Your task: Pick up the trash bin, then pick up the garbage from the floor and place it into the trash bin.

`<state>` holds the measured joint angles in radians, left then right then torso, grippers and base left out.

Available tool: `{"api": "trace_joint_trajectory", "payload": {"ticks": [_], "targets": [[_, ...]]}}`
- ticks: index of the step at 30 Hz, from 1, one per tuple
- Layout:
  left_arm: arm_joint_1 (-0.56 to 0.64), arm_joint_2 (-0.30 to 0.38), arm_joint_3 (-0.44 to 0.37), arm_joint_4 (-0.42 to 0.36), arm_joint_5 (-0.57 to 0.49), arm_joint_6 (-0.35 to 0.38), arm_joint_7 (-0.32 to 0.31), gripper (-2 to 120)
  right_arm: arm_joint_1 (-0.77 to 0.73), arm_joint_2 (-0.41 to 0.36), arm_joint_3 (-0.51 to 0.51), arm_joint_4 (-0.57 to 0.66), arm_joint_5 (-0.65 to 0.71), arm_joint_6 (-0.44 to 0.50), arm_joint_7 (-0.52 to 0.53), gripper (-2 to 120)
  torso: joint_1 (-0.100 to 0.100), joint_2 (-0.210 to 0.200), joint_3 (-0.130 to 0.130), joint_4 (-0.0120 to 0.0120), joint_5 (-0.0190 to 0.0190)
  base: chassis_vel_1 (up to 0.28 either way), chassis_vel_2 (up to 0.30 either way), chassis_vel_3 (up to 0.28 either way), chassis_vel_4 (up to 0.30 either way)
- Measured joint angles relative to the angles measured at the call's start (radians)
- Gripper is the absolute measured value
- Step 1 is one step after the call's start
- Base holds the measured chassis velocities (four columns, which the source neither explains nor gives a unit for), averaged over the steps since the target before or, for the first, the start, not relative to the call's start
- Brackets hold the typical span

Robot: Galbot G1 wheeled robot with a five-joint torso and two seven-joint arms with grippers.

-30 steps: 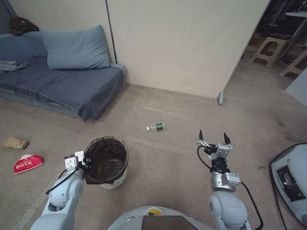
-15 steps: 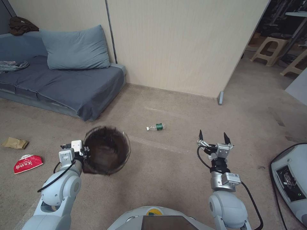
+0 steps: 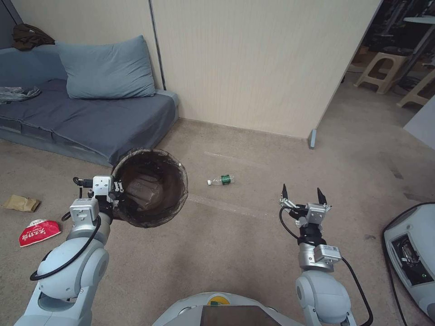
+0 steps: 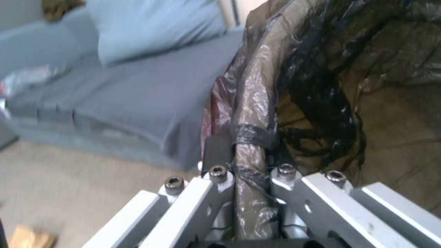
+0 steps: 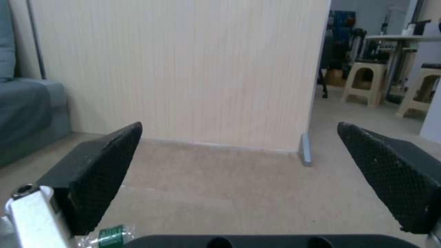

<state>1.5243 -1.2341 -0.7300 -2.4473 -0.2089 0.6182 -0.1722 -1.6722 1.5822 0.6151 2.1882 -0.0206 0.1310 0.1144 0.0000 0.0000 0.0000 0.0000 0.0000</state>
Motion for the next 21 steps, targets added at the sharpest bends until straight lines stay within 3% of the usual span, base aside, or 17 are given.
{"api": "trace_joint_trajectory", "payload": {"ticks": [12,21], "targets": [[0.031,0.000,0.038,0.000,0.038,-0.110,0.174,3,0.000,0.000,0.000,0.000,0.000,0.000,0.000,100,0.000,0.000,0.000,0.0000,-0.0001,0.000,0.000,0.000,0.000],[0.044,-0.011,0.057,0.005,0.023,-0.119,0.187,3,0.000,0.000,0.000,0.000,0.000,0.000,0.000,100,0.000,0.000,0.000,0.0000,0.0000,0.000,0.000,0.000,0.000]]}}
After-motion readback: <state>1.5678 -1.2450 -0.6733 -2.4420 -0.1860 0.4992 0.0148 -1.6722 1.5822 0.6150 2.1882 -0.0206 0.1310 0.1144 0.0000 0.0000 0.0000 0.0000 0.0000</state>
